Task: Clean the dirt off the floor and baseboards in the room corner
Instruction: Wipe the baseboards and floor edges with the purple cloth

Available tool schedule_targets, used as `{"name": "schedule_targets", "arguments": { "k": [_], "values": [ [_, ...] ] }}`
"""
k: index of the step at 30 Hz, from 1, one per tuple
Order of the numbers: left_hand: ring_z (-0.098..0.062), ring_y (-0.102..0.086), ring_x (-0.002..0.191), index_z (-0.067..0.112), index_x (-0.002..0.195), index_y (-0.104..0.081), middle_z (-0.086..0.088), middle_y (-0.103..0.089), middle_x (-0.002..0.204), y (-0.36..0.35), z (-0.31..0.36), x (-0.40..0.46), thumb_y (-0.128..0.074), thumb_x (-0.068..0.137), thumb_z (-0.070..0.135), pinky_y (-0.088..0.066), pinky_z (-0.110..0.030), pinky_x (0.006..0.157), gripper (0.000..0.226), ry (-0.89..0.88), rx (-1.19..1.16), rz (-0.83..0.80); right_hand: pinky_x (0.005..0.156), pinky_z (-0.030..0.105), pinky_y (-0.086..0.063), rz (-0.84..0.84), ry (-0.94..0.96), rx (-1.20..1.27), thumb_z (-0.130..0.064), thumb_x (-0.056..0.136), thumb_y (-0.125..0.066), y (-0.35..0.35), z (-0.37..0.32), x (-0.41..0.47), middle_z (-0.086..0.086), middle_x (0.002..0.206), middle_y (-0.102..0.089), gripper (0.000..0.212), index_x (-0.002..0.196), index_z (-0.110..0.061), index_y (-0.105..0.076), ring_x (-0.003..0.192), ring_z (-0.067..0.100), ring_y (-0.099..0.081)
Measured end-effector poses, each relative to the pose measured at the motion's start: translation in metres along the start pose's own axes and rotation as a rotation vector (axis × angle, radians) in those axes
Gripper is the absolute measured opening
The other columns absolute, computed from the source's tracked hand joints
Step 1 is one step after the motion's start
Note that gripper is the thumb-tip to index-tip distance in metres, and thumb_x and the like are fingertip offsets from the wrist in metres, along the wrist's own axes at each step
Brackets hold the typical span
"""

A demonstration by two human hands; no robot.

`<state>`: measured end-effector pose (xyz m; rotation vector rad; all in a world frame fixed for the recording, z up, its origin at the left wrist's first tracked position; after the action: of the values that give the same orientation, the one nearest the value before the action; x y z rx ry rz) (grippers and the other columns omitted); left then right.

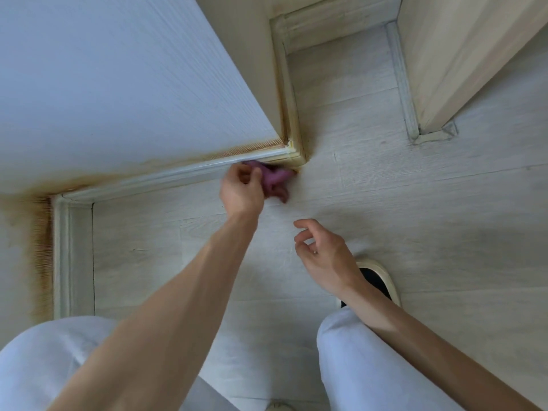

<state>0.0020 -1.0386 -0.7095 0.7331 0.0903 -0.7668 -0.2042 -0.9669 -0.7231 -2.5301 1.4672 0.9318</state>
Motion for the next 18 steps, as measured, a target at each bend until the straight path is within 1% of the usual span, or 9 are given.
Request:
{"name": "schedule_targets", "arguments": {
  "k": [1,2,4,6,8,11,13,15,18],
  "values": [
    [-0.024,-0.071,0.083,0.023,0.089,-0.065,-0.003,-0.071,0.088,-0.008,-0.005,-0.007,-0.070,0.094,0.019,-0.064,-0.046,0.069,0.008,0.011,-0.009,-0.063,0.078,0.031,-0.055,-0.003,0.002,0.001,-0.021,0.102,-0.056,-0.001,-0.002,0.001,-0.012,0.115,-0.064,0.039,0.141,-0.025,-0.054,0.090,0.011,-0.066],
    [-0.025,-0.072,0.085,0.020,0.093,-0.067,-0.004,-0.071,0.090,-0.009,-0.010,-0.009,-0.070,0.095,0.018,-0.065,-0.045,0.066,0.004,0.041,-0.058,-0.068,0.079,0.032,-0.055,-0.006,0.004,0.002,-0.021,0.102,-0.056,-0.002,-0.003,0.002,-0.011,0.115,-0.064,0.039,0.141,-0.025,-0.053,0.090,0.011,-0.065],
    [-0.028,-0.072,0.088,0.014,0.100,-0.067,-0.004,-0.069,0.092,0.006,-0.018,-0.004,-0.069,0.097,0.017,-0.065,-0.046,0.063,0.005,0.104,-0.150,0.045,0.079,0.030,-0.054,-0.006,0.007,0.001,-0.021,0.102,-0.056,0.000,-0.001,0.001,-0.011,0.115,-0.064,0.039,0.141,-0.025,-0.053,0.090,0.010,-0.065],
    [-0.027,-0.072,0.087,0.014,0.097,-0.066,-0.003,-0.069,0.090,0.016,-0.018,0.003,-0.069,0.097,0.016,-0.065,-0.047,0.066,0.004,0.124,-0.196,0.122,0.079,0.029,-0.054,0.017,-0.001,-0.005,-0.020,0.102,-0.056,0.003,0.005,-0.001,-0.012,0.114,-0.064,0.039,0.141,-0.024,-0.054,0.089,0.010,-0.065],
    [-0.026,-0.072,0.083,0.018,0.086,-0.063,-0.002,-0.069,0.085,0.010,-0.012,0.005,-0.069,0.095,0.017,-0.065,-0.047,0.073,0.011,0.109,-0.159,0.135,0.081,0.029,-0.054,0.019,-0.024,-0.008,-0.019,0.102,-0.056,0.002,0.010,-0.003,-0.012,0.113,-0.064,0.039,0.141,-0.023,-0.054,0.087,0.009,-0.065],
    [-0.025,-0.073,0.081,0.025,0.080,-0.062,-0.002,-0.072,0.081,-0.037,0.012,-0.020,-0.071,0.092,0.020,-0.063,-0.047,0.076,0.016,0.043,-0.133,-0.060,0.084,0.030,-0.054,0.026,-0.021,0.013,-0.016,0.101,-0.056,0.002,0.005,-0.004,-0.012,0.111,-0.064,0.040,0.140,-0.023,-0.055,0.086,0.009,-0.064],
    [-0.025,-0.074,0.083,0.023,0.083,-0.064,-0.003,-0.073,0.084,-0.054,0.012,-0.033,-0.072,0.092,0.020,-0.064,-0.047,0.073,0.012,0.067,-0.183,-0.108,0.084,0.032,-0.054,0.040,-0.017,0.015,-0.016,0.101,-0.055,0.004,0.003,-0.002,-0.012,0.111,-0.064,0.039,0.139,-0.025,-0.055,0.087,0.009,-0.064],
    [-0.027,-0.073,0.087,0.020,0.088,-0.064,-0.004,-0.072,0.089,-0.037,0.002,-0.030,-0.070,0.095,0.019,-0.065,-0.048,0.070,0.009,0.121,-0.218,-0.050,0.082,0.033,-0.054,0.049,-0.028,0.028,-0.017,0.101,-0.055,0.007,0.004,-0.003,-0.012,0.111,-0.064,0.038,0.138,-0.025,-0.055,0.089,0.012,-0.065],
    [-0.028,-0.072,0.089,0.020,0.088,-0.060,-0.004,-0.069,0.091,-0.005,-0.005,-0.011,-0.066,0.097,0.018,-0.064,-0.049,0.074,0.011,0.154,-0.234,0.083,0.081,0.031,-0.054,0.062,-0.017,0.024,-0.019,0.101,-0.056,0.011,0.008,-0.008,-0.011,0.113,-0.064,0.038,0.139,-0.024,-0.055,0.088,0.013,-0.066]
  ]
}}
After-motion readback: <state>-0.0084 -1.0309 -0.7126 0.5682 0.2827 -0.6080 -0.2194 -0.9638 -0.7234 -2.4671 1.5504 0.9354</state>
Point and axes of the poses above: each hand's wrist, its own x-axis towards the middle knuckle, its own y-axis out of the back of the hand, z = x × y, the point moved 7 cm from there along x, towards the middle knuckle
